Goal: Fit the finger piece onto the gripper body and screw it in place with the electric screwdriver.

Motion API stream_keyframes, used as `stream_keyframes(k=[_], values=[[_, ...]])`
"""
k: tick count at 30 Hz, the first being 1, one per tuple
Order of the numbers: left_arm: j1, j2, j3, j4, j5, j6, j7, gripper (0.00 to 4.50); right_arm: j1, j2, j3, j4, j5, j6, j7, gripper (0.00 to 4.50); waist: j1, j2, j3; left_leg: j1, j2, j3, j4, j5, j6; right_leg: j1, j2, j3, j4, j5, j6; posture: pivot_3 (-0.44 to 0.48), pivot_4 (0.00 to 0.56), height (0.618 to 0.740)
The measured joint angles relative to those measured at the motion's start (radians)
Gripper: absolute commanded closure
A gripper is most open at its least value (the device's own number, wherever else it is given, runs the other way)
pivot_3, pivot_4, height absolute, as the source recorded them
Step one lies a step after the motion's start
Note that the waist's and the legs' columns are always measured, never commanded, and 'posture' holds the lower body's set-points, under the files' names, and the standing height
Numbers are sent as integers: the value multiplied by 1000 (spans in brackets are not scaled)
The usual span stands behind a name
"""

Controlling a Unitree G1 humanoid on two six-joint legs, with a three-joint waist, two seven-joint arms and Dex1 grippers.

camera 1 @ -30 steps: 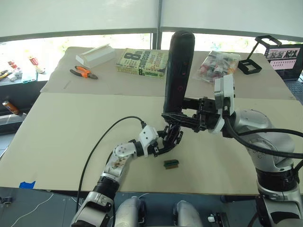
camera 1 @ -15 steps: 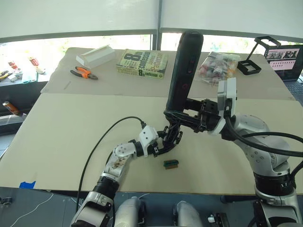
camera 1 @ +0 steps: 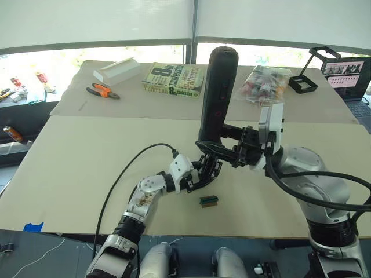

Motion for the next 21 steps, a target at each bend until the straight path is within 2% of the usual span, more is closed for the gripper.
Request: stream_keyframes(k=[21], values=[[0,8,-8,3,2,3,0,1992,18,-5,37,-28,-6,0,-40,2577,-1,-5,-10,1,0,0,-2,-1,0,-1,-7,-1,-2,0,0,0,150,740]])
